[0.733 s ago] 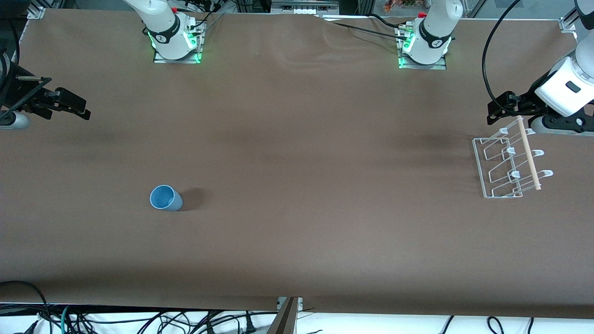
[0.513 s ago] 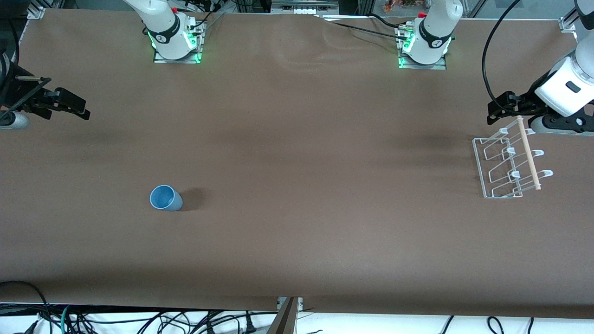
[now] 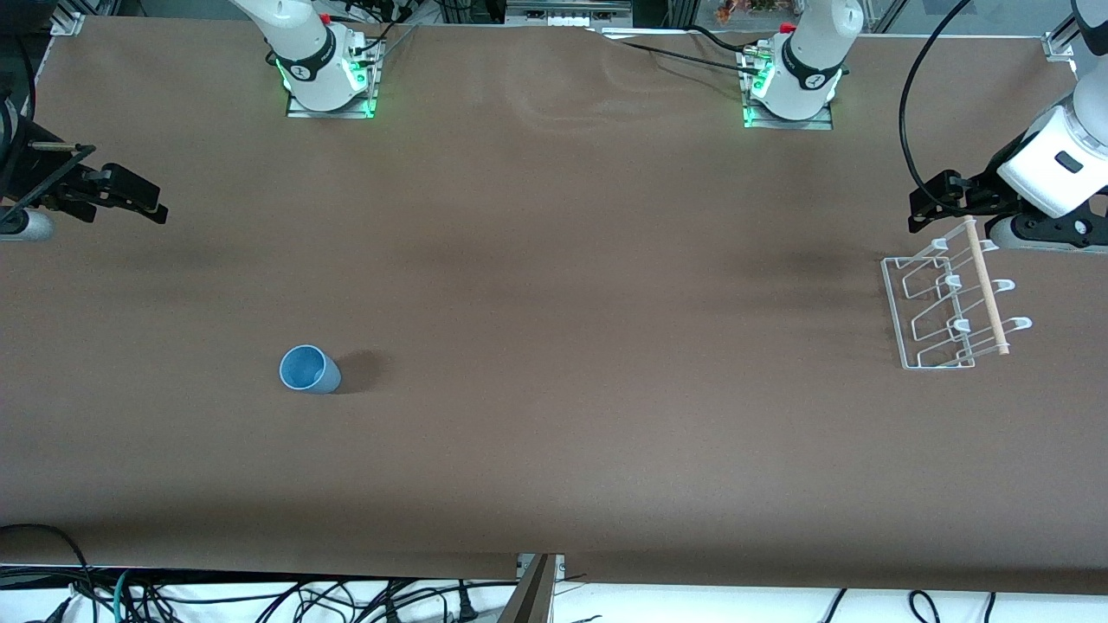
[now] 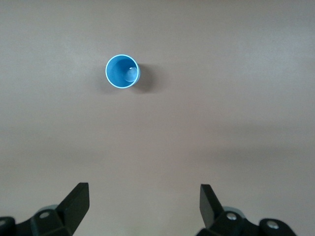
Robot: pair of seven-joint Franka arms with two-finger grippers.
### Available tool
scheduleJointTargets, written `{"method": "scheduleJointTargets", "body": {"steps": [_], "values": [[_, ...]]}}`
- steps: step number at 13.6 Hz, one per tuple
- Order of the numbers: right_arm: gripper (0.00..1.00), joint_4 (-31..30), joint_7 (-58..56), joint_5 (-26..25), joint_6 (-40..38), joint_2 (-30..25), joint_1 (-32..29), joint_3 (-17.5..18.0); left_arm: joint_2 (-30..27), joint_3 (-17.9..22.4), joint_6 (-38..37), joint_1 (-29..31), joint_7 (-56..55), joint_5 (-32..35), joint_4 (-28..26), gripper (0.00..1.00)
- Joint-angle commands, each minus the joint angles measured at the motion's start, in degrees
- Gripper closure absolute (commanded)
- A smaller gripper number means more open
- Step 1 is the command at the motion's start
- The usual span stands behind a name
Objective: Transfer cup to left arm and place on rack
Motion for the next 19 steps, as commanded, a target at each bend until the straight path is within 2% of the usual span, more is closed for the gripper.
{"method": "scheduleJointTargets", "body": {"steps": [1, 15, 19], "values": [[0.01, 1.0, -0.8, -1.5, -1.0, 0.1, -0.2, 0.8, -0.1, -0.1, -0.3, -0.2, -0.6, -0.2, 0.4, 0.00], [0.01, 1.0, -3.4, -3.7, -3.0, 0.1, 1.2, 0.7, 0.1, -0.3, 0.0, -0.4, -0.7, -0.2, 0.4, 0.00], [0.01, 1.3, -3.0, -3.6, -2.6, 0.1, 1.2, 0.7, -0.1, -2.2, -0.1, -0.4, -0.9, 0.1, -0.2, 0.00]]}}
